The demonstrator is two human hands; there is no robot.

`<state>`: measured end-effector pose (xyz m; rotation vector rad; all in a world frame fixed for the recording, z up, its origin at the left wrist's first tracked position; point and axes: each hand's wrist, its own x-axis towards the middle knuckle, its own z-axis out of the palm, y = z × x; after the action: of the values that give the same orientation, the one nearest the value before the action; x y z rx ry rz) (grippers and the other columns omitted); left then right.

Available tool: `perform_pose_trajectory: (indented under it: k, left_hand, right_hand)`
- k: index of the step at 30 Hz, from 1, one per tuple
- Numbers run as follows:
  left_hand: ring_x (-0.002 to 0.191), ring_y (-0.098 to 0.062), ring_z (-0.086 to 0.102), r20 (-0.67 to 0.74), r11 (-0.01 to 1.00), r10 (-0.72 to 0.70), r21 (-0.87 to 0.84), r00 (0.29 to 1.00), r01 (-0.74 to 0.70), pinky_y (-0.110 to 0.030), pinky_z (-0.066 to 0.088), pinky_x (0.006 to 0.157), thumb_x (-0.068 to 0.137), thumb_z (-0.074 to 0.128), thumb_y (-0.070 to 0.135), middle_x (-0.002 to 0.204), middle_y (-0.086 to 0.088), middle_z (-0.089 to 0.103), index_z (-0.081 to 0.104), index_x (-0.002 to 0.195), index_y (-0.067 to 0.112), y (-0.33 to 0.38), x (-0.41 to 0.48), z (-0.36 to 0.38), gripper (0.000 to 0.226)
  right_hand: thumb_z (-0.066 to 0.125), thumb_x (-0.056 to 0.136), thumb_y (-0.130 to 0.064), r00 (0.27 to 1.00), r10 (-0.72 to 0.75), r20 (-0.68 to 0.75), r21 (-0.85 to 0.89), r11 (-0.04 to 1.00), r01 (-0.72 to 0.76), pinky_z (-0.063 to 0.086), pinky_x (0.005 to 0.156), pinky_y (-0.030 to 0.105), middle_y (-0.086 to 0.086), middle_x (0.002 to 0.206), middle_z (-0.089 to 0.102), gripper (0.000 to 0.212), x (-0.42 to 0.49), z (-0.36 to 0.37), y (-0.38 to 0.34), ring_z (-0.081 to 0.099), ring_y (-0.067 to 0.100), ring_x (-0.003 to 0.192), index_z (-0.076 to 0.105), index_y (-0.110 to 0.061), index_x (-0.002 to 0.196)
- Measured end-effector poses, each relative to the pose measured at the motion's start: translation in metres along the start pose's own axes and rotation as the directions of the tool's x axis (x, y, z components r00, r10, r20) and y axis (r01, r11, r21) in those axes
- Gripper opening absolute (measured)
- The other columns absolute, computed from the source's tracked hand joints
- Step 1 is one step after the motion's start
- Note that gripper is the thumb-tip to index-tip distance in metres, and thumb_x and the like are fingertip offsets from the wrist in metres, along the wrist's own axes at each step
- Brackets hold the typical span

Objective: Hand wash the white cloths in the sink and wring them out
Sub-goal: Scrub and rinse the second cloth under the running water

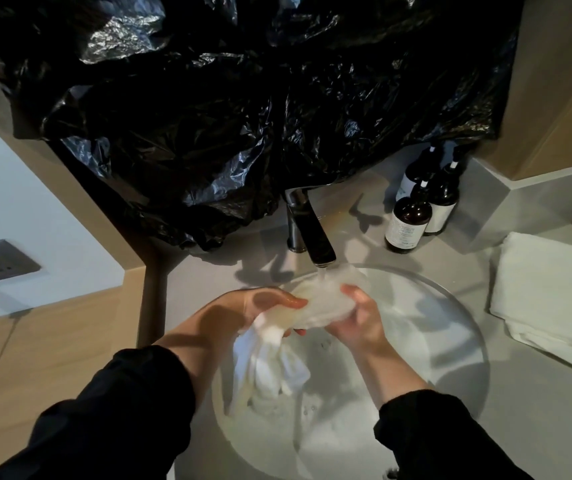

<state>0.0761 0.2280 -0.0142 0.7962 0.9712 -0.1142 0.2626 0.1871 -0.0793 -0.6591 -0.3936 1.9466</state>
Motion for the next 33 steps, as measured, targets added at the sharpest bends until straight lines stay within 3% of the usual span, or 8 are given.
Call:
perform_pose_trajectory:
  k: [3,7,10,17,23,27,30,33]
  left_hand:
    - [0.055,-0.013,0.064,0.063,0.998,0.004,0.056,0.998,-0.008,-0.024,0.055,0.053,0.038,0.095,0.043,0.087,-0.01,0.069,0.057,0.114,0.002,0.013,0.011,0.001,0.095]
    - [0.053,-0.01,0.061,0.029,0.994,0.099,0.052,0.995,-0.1,-0.021,0.051,0.049,0.046,0.09,0.051,0.09,-0.01,0.067,0.061,0.112,-0.001,0.017,0.022,0.006,0.089]
    - [0.054,-0.01,0.06,0.008,0.992,0.121,0.032,0.993,-0.122,-0.021,0.05,0.049,0.056,0.086,0.048,0.091,-0.011,0.069,0.061,0.114,-0.003,0.015,0.024,0.007,0.081]
    - [0.063,-0.019,0.062,-0.115,0.987,0.154,-0.026,0.981,-0.158,-0.026,0.055,0.057,0.066,0.079,0.038,0.096,-0.018,0.07,0.059,0.118,-0.002,-0.019,0.003,-0.006,0.069]
    - [0.054,-0.015,0.067,-0.007,0.981,0.079,-0.177,0.997,-0.079,-0.028,0.058,0.056,0.048,0.093,0.034,0.075,-0.013,0.07,0.068,0.103,-0.008,-0.034,-0.024,-0.016,0.074]
    - [0.061,-0.012,0.066,0.091,0.979,0.083,-0.193,0.992,-0.064,-0.027,0.058,0.07,0.059,0.086,0.032,0.075,-0.006,0.071,0.075,0.092,0.003,-0.038,-0.038,-0.013,0.045]
    - [0.076,-0.02,0.066,-0.31,0.943,0.223,-0.174,0.924,-0.285,-0.047,0.048,0.099,0.082,0.062,0.014,0.075,-0.003,0.072,0.072,0.087,0.011,-0.044,-0.033,-0.003,0.011]
    - [0.069,-0.015,0.065,-0.041,0.987,0.089,-0.132,0.995,-0.094,-0.032,0.056,0.083,0.076,0.074,0.032,0.072,-0.003,0.069,0.07,0.101,0.006,-0.041,-0.029,-0.015,0.037]
  right_hand:
    - [0.007,0.099,-0.048,0.992,-0.081,0.094,-0.089,0.992,0.09,0.033,0.092,0.062,0.047,0.124,0.04,0.08,-0.016,-0.015,-0.009,0.043,0.055,0.111,0.034,0.019,0.134]
    - [0.036,0.084,-0.073,0.962,-0.266,-0.065,-0.038,0.964,0.264,0.025,0.111,0.062,0.028,0.15,0.032,0.094,-0.025,-0.027,-0.028,0.034,0.044,0.137,0.03,-0.004,0.148]
    - [0.032,0.08,-0.075,0.95,-0.244,-0.193,0.004,0.968,0.249,0.043,0.101,0.053,0.022,0.147,0.04,0.095,-0.026,-0.022,-0.035,0.041,0.039,0.134,0.035,-0.008,0.147]
    - [0.01,0.097,-0.062,0.999,-0.012,-0.038,0.038,0.999,0.013,0.035,0.101,0.058,0.042,0.137,0.035,0.089,-0.015,-0.001,-0.006,0.04,0.05,0.125,0.029,0.012,0.142]
    - [0.047,0.087,-0.051,0.989,-0.005,-0.15,-0.037,0.999,-0.001,0.04,0.102,0.052,0.027,0.128,0.056,0.069,0.002,0.028,0.005,0.053,0.041,0.119,0.054,0.002,0.13]
    - [0.056,0.079,-0.04,0.974,0.02,-0.224,-0.079,0.996,-0.039,0.048,0.082,0.044,0.018,0.097,0.062,0.039,0.012,0.05,0.013,0.059,0.035,0.089,0.062,-0.006,0.097]
    - [0.066,0.062,-0.038,0.962,0.059,-0.267,-0.075,0.994,-0.082,0.048,0.082,0.044,0.017,0.082,0.065,0.04,0.014,0.053,0.012,0.06,0.033,0.084,0.063,-0.005,0.085]
    - [0.052,0.084,-0.041,0.986,0.037,-0.16,-0.063,0.997,-0.048,0.046,0.089,0.049,0.025,0.104,0.062,0.049,0.01,0.036,0.008,0.058,0.039,0.101,0.06,0.002,0.107]
